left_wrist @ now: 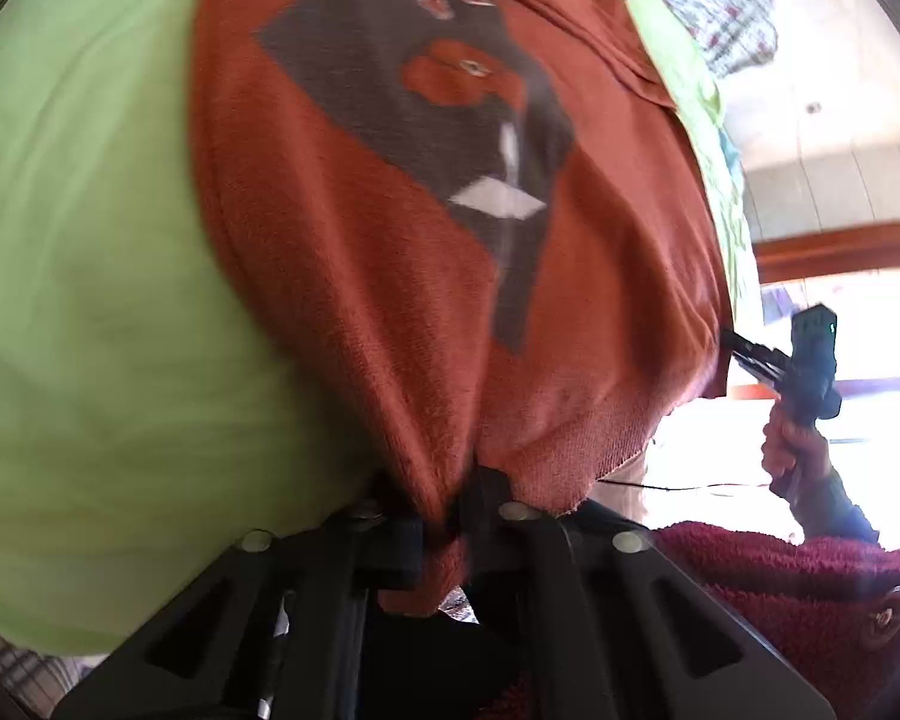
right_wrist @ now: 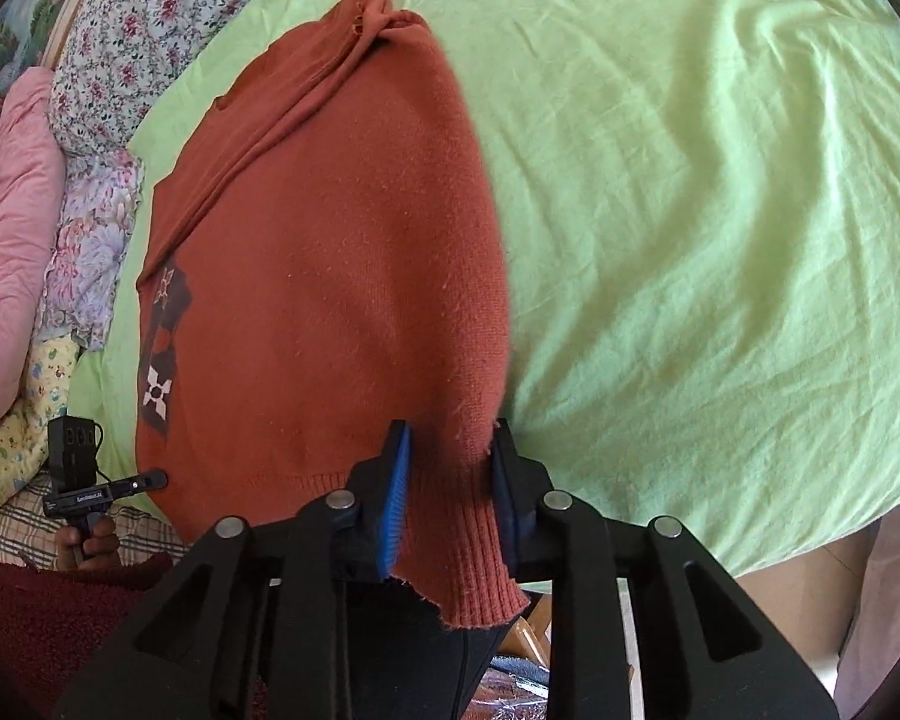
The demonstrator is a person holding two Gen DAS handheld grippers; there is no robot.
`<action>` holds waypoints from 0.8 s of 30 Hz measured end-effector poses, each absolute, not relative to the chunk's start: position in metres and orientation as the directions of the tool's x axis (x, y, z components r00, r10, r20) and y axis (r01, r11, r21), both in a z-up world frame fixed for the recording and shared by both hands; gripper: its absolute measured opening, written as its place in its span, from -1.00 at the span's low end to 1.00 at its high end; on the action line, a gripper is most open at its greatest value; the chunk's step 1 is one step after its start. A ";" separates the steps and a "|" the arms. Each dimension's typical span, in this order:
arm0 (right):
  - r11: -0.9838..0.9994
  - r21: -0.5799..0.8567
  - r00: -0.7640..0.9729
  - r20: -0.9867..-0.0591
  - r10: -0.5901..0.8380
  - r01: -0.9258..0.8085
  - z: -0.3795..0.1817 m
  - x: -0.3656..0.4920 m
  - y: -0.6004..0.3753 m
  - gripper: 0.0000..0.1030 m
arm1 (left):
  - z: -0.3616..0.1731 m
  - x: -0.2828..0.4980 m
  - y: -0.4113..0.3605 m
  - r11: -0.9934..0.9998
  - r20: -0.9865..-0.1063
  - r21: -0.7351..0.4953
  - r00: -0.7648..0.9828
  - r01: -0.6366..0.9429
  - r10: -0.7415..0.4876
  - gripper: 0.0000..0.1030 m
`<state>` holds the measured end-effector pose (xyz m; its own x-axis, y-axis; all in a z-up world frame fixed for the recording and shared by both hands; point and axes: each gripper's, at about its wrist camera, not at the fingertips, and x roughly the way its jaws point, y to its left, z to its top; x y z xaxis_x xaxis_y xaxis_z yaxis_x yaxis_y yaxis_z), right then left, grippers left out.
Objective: Fold small clothes
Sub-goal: 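Lift the hem with both grippers and fold it toward the collar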
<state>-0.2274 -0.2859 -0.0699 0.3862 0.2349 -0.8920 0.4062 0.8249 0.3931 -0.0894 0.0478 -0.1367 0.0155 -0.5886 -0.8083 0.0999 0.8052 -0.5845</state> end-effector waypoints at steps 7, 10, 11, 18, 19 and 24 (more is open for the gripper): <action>0.751 0.528 0.496 -0.812 0.309 0.397 -0.051 -0.237 -0.301 -0.85 | -0.099 -0.095 0.063 0.733 -0.725 -0.658 0.121 0.172 -0.679 -0.92; 0.730 0.576 0.530 -0.775 0.345 0.367 -0.044 -0.232 -0.302 -0.85 | -0.086 -0.088 0.066 0.711 -0.694 -0.680 0.157 0.179 -0.703 -0.92; 0.709 0.610 0.567 -0.743 0.356 0.354 -0.039 -0.229 -0.302 -0.85 | -0.080 -0.085 0.069 0.701 -0.680 -0.690 0.170 0.182 -0.713 -0.92; 0.692 0.667 0.686 -0.641 0.344 0.276 0.004 -0.182 -0.306 -0.85 | -0.041 -0.040 0.079 0.670 -0.615 -0.715 0.276 0.200 -0.739 -0.92; 0.691 0.672 0.703 -0.626 0.337 0.267 0.011 -0.172 -0.309 -0.85 | -0.036 -0.028 0.081 0.670 -0.608 -0.714 0.293 0.205 -0.738 -0.92; 0.714 0.663 0.745 -0.589 0.313 0.224 0.035 -0.101 -0.328 -0.85 | -0.016 0.040 0.097 0.676 -0.577 -0.708 0.383 0.204 -0.721 -0.92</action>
<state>-0.1010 -0.3282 0.0347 0.7449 0.3129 -0.5893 0.2242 0.7144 0.6628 0.0400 0.0969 -0.0163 0.3833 -0.7210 -0.5773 0.2043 0.6757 -0.7083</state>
